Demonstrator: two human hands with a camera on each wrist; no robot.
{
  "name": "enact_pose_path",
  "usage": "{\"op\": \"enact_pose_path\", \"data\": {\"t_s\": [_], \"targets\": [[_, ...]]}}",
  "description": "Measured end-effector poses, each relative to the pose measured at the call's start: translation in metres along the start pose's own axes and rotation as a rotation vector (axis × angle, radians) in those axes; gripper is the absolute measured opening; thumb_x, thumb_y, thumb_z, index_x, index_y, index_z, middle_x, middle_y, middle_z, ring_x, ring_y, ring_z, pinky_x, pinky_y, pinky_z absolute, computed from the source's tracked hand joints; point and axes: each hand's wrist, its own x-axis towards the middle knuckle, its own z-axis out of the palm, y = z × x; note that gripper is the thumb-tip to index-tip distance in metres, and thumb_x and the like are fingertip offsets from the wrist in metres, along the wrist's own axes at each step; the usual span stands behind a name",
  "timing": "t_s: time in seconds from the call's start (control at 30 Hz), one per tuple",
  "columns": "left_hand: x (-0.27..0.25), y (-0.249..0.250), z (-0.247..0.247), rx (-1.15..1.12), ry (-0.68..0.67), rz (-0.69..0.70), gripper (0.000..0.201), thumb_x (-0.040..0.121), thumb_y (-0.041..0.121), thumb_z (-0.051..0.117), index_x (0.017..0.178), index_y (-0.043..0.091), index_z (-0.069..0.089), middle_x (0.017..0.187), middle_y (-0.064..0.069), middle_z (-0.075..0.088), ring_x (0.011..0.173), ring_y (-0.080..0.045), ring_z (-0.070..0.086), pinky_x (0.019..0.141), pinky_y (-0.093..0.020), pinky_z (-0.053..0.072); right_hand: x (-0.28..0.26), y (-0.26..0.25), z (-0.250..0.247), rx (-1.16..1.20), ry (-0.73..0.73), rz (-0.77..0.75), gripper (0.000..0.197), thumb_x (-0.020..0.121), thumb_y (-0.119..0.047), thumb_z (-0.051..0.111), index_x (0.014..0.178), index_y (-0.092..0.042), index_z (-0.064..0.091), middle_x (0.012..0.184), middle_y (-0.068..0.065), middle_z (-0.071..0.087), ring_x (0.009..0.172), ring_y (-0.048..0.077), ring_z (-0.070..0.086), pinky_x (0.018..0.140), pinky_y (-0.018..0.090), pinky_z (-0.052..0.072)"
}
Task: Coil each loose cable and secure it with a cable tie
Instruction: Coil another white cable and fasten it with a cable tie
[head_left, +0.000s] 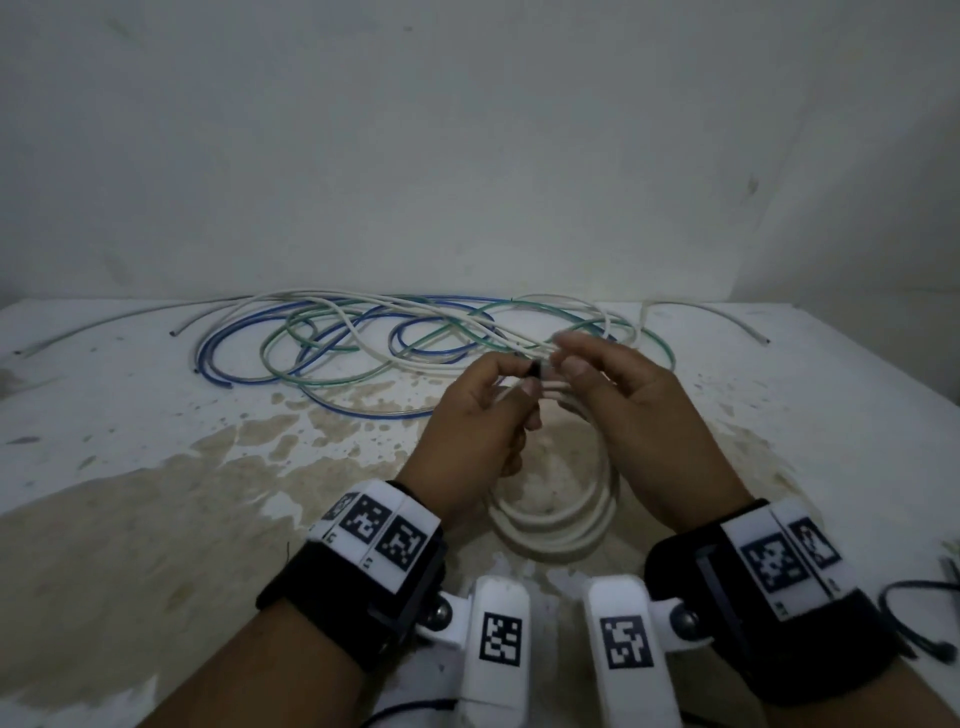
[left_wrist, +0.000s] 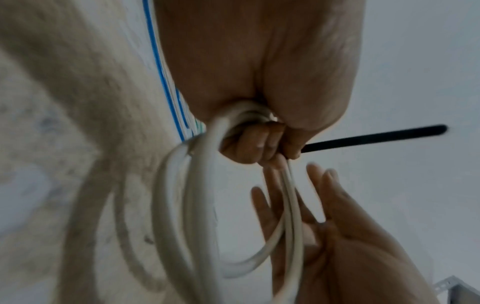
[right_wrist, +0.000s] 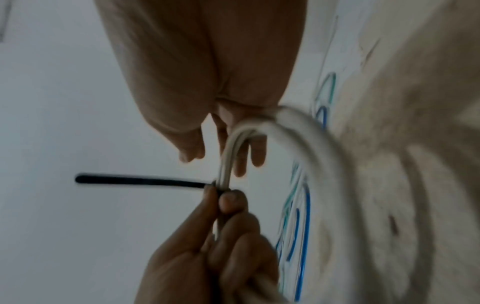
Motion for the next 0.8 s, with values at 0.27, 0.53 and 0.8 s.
{"op": "enact_pose_path", "data": {"t_s": [0.27,0.53,0.8], "targets": [[0.005,0.010,-0.010,-0.285,0.050,-0.072,0.008,0.099,0.012,0.044,0.104,0.012,0.051,0.064,-0.002,0.053,0.041,-0.007,0.031,0.038,-0.017,0.029,-0.004,0.002,-0.006,0.150,-0.155,0.233,0.019,0.096,-0.012,0.052,0.104,-0.019,0.067,0.076,0.006,0.065,0.061,0.022,0.065,0.050,0.030,0.051],[0.005,0.006,0.001,-0.381,0.177,-0.066,0.018,0.097,0.001,0.028,0.092,0.005,0.045,0.067,-0.013,0.052,0.041,-0.011,0.035,0.041,-0.020,0.027,-0.002,0.012,0.005,0.092,0.025,0.167,0.018,0.097,-0.016,0.048,0.091,-0.021,0.065,0.058,-0.005,0.049,0.042,0.014,0.047,0.054,0.041,0.050],[0.005,0.005,-0.003,-0.213,0.195,-0.091,0.021,0.099,0.005,0.030,0.083,0.011,0.043,0.062,-0.005,0.044,0.041,-0.011,0.027,0.041,-0.019,0.021,-0.005,0.012,0.009,-0.057,-0.013,0.140,0.011,0.095,-0.026,0.053,0.095,-0.025,0.064,0.079,0.007,0.065,0.056,0.017,0.060,0.057,0.035,0.050]]}}
